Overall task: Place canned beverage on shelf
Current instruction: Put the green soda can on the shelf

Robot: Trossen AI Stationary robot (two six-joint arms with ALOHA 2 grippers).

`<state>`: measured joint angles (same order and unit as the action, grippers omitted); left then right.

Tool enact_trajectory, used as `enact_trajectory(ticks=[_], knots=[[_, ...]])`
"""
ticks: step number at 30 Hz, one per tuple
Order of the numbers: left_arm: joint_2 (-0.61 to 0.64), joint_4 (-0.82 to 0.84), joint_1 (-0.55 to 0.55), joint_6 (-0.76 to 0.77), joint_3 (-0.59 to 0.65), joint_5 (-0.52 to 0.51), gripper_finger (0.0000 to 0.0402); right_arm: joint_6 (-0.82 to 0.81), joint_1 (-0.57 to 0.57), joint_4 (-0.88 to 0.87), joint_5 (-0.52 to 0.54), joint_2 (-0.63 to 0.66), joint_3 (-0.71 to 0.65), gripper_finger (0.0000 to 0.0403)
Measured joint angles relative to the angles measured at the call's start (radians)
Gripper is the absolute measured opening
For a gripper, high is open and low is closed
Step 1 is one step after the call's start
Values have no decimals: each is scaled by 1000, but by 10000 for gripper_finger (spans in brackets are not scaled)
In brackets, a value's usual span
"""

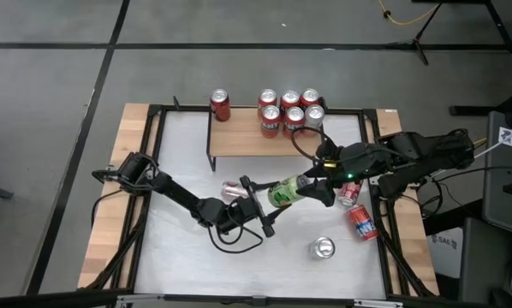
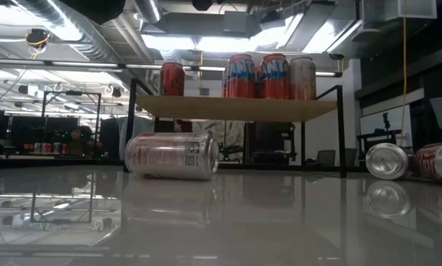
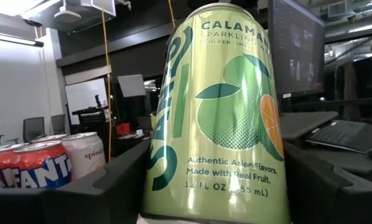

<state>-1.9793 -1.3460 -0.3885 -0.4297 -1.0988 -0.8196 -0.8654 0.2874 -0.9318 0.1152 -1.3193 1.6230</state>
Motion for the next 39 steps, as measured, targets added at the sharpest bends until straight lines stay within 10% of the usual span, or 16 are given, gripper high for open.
enact_trajectory(ticks=[25, 39], knots=[[0, 14, -1, 0, 0, -1, 284, 3, 0, 16, -29, -93, 0, 362], [0, 19, 1, 0, 0, -7, 296, 9, 0, 13, -28, -93, 0, 287]])
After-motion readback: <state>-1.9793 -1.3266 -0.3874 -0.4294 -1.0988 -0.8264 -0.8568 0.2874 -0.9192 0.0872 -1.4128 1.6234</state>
